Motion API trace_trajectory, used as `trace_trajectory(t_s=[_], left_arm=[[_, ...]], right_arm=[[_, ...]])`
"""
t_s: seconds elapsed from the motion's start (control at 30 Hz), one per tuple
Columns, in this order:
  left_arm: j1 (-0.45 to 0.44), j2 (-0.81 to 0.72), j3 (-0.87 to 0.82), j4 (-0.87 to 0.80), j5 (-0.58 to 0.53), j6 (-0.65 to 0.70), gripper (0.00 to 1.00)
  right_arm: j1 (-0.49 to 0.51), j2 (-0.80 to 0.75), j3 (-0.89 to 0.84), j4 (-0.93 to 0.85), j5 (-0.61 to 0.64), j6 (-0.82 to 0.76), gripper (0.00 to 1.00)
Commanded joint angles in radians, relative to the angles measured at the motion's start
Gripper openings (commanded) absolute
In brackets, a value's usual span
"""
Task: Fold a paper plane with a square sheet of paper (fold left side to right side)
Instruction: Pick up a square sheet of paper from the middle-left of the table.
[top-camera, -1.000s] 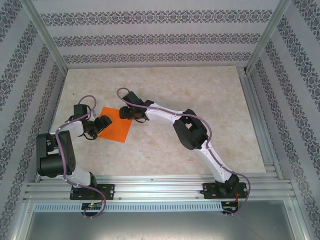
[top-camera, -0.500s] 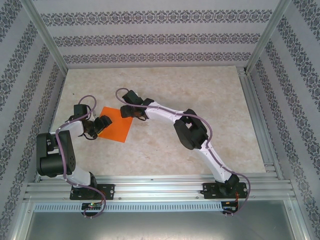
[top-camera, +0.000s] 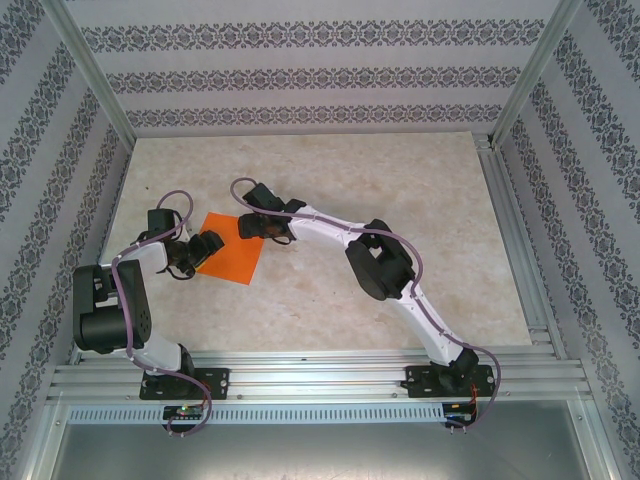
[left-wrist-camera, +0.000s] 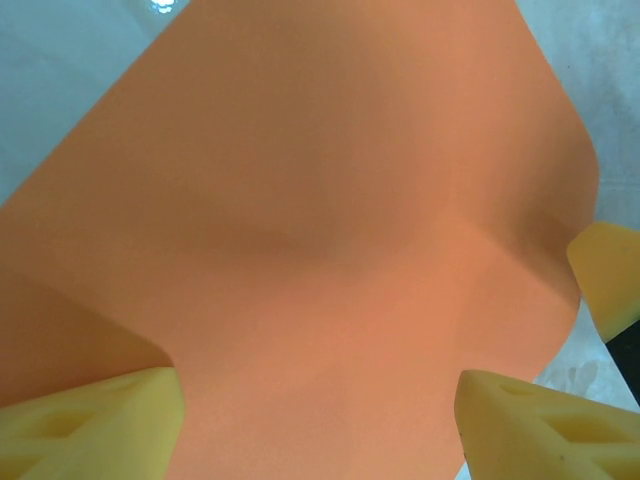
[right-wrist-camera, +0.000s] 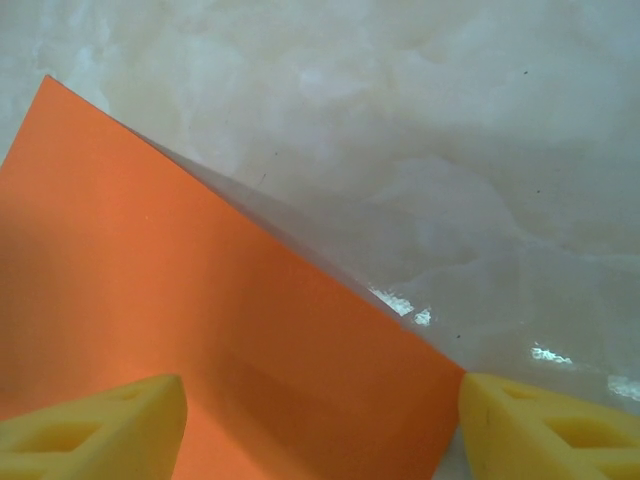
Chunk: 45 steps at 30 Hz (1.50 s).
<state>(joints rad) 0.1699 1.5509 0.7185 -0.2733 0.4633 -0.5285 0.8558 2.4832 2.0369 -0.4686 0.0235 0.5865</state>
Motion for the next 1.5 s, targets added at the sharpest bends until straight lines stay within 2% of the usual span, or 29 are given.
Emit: trace_trajectory(t_s=[0.0, 0.23, 0.5, 0.63, 0.8, 0.9, 1.03, 1.17, 1.3, 1.47], left_arm=[[0.009, 0.041, -0.030, 0.025, -0.006, 0.021, 0.74], [0.010, 0.041, -0.026, 0.023, 0.002, 0.024, 0.73], [0.009, -0.016, -0.026, 0.066, 0.104, 0.002, 0.73], [0.011, -0.152, 0.015, -0.011, 0.110, 0.020, 0.75], [0.013, -0.347, 0.094, -0.125, 0.086, 0.034, 0.79], [0.013, -0.425, 0.120, -0.142, 0.092, 0.021, 0.82], [0.014, -0.492, 0.133, -0.116, 0.145, -0.010, 0.84], [0.013, -0.529, 0.118, -0.008, 0.265, -0.049, 0.87], [0.002, -0.526, 0.088, 0.179, 0.419, -0.136, 0.90], [-0.111, -0.486, 0.087, 0.365, 0.510, -0.182, 0.94]], right_arm=[[0.046, 0.005, -0.040, 0.030, -0.123, 0.041, 0.70], [0.043, 0.025, -0.014, 0.052, -0.140, 0.027, 0.57], [0.022, -0.112, -0.158, 0.237, -0.194, 0.043, 0.21], [0.001, -0.227, -0.282, 0.342, -0.209, 0.050, 0.12], [-0.045, -0.397, -0.487, 0.466, -0.256, 0.062, 0.10], [-0.089, -0.522, -0.619, 0.509, -0.284, 0.045, 0.10], [-0.186, -0.725, -0.811, 0.554, -0.381, 0.013, 0.09], [-0.311, -0.914, -0.950, 0.562, -0.540, -0.029, 0.10], [-0.428, -1.075, -1.020, 0.502, -0.670, -0.065, 0.10], [-0.513, -1.222, -1.035, 0.396, -0.790, -0.084, 0.10]])
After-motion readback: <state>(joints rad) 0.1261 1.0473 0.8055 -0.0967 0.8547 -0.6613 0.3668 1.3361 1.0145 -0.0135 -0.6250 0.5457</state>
